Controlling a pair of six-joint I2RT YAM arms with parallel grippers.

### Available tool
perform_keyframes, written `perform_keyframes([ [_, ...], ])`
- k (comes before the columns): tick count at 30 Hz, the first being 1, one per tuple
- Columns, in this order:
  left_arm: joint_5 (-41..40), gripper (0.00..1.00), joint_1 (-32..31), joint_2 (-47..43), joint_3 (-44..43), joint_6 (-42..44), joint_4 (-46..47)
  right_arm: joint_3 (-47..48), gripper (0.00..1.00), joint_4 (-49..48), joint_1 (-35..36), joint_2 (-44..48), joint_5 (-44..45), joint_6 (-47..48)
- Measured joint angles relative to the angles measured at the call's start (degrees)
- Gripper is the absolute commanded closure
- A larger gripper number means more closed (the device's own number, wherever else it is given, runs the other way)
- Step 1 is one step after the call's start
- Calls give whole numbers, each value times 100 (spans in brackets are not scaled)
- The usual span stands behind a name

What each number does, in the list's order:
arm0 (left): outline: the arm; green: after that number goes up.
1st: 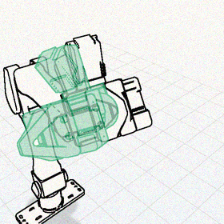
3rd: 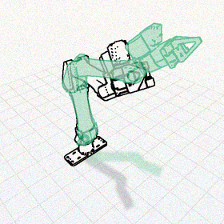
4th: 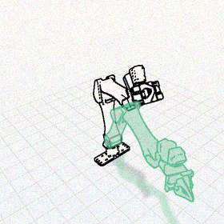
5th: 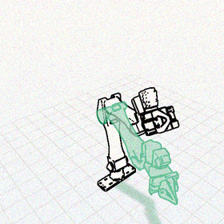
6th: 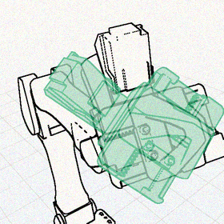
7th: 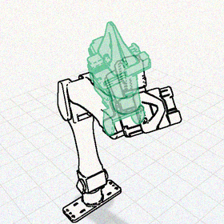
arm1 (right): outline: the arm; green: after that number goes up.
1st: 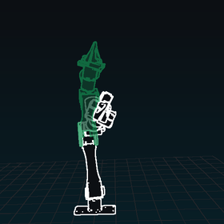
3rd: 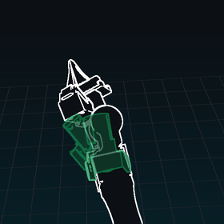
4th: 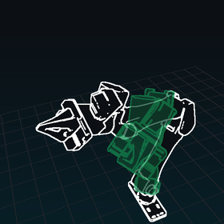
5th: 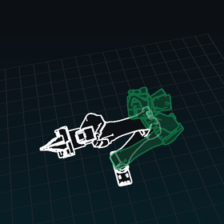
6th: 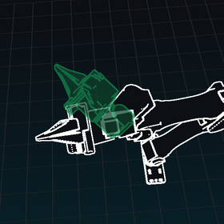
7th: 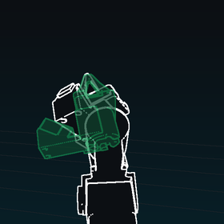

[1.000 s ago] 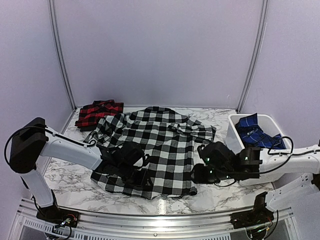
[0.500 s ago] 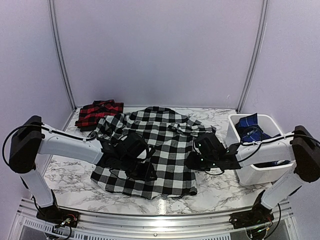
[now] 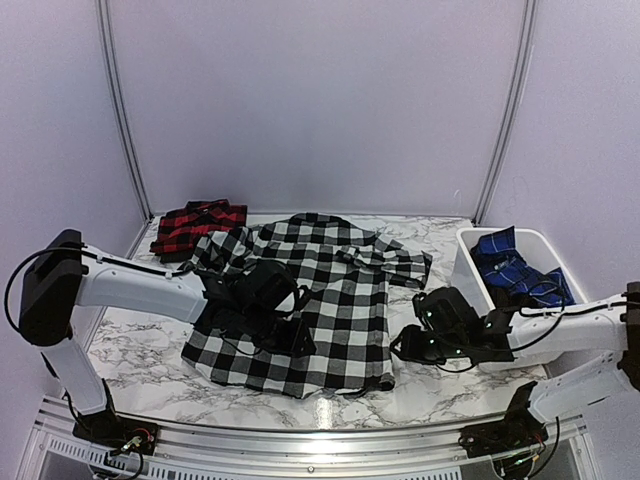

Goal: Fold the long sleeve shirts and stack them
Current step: Smooth out the flattened shirt at the center of the board.

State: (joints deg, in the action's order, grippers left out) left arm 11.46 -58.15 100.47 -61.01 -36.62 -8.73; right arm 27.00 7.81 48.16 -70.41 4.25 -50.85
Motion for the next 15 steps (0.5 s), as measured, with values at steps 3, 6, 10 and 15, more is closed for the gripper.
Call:
perform_keyframes([
  [3, -2, 67, 68, 0, 0, 7, -28, 398, 65, 291, 125, 72, 61, 52],
  [6, -7, 67, 155, 0, 0, 26, -57, 1043, 68, 330, 450, -245, 129, 131],
  [10, -26, 67, 247, 0, 0, 61, -61, 1427, 71, -87, 776, -876, -24, 146],
  [15, -68, 67, 374, 0, 0, 107, -66, 1119, 71, -352, 894, -1381, -168, 4],
])
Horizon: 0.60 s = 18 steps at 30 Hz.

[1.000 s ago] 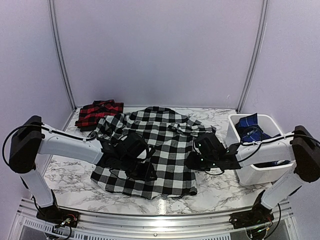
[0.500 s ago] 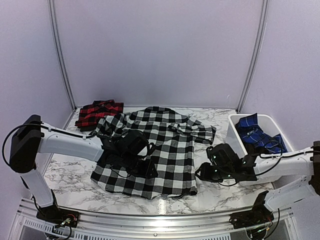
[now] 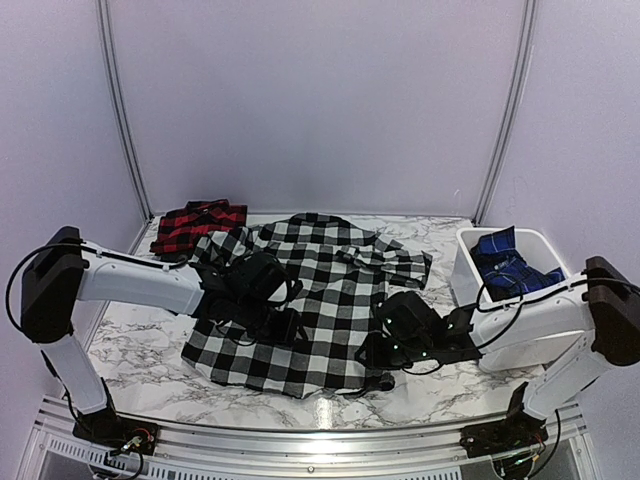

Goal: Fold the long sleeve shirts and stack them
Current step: Smooth out the flattened shirt at the center of the board.

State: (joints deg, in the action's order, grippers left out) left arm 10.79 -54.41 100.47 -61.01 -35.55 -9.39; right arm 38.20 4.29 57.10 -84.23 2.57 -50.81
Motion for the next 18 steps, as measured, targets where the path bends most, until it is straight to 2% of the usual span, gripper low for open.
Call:
perform_keyframes([
  [6, -35, 67, 234, 0, -2, 70, -9, -822, 71, -251, 66, 361, 0, -393],
  [13, -22, 67, 468, 98, -260, 181, -81, -1340, 70, -214, 557, 973, 208, -990],
  [18, -9, 67, 494, 164, -308, 229, -96, -1198, 65, 560, 726, 1307, 363, -1121],
])
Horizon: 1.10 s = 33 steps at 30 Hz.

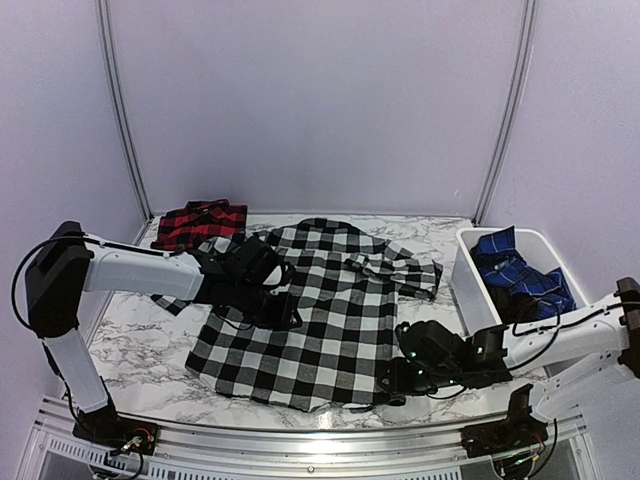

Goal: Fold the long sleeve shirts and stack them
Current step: Smooth out the flattened shirt at the center of the board, then pick up the sleeve from the center of the board.

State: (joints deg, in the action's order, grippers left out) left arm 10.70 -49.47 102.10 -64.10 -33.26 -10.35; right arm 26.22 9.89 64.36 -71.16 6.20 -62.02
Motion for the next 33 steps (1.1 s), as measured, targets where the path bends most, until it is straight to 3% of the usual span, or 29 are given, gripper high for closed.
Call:
perform_keyframes([
  [3, 20, 67, 15, 0, 0, 15, -9, 634, 62, 717, -232, 42, 184, 358],
  [8, 22, 67, 28, -4, 0, 7, -22, 2035, 54, 828, -1279, -210, 426, 1379],
  [15, 13, 67, 52, -245, 28, -66, -33, 3768, 50, 402, -2299, -1963, 741, 3099],
  [24, -28, 67, 129, -691, 149, -151, -52, 5834, 52, 343, -2564, -4271, 723, 4566],
  [33, -35, 66, 192, -826, 173, -190, -179, 6710, 53, 684, -2579, -5178, 767, 5001],
])
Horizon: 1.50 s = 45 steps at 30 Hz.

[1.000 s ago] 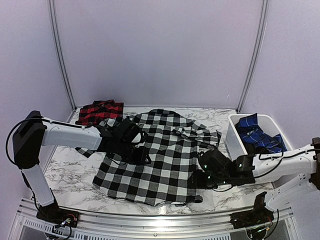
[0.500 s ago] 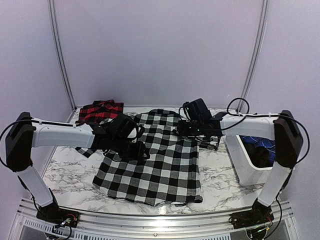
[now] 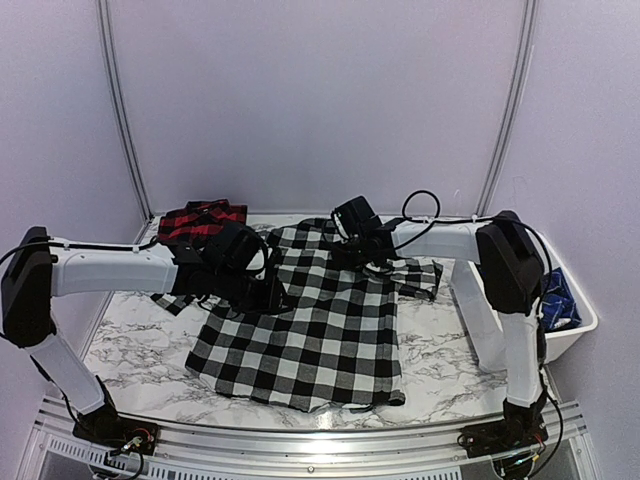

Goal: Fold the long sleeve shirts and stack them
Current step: Pick up the sleeve from the center of the board.

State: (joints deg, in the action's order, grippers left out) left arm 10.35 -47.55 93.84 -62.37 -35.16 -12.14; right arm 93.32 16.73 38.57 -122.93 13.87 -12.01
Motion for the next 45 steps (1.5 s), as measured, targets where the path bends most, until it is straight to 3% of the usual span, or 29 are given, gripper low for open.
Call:
perform_keyframes([
  [15, 4, 67, 48, -31, 0, 0, -20, 219, 57, 363, -35, -442, 295, 365],
  [20, 7, 66, 57, -31, 0, -2, -22, 339, 72, 433, -35, -636, 645, 503],
  [25, 9, 66, 79, -31, 0, -48, -22, 341, 100, 433, -46, -649, 1117, 560],
  [29, 15, 65, 96, -31, -4, -166, -22, 330, 100, 431, -61, -605, 1255, 520],
  [33, 87, 62, 201, -35, -46, -450, -22, -48, 100, 330, -61, -96, 1067, 476],
  [40, 385, 53, 505, -321, -48, -1152, 175, -841, 100, -142, -15, 1569, 243, 243],
  [45, 699, 45, 647, -407, 31, -1971, 1054, -1270, 100, -525, 166, 2179, -221, -4],
])
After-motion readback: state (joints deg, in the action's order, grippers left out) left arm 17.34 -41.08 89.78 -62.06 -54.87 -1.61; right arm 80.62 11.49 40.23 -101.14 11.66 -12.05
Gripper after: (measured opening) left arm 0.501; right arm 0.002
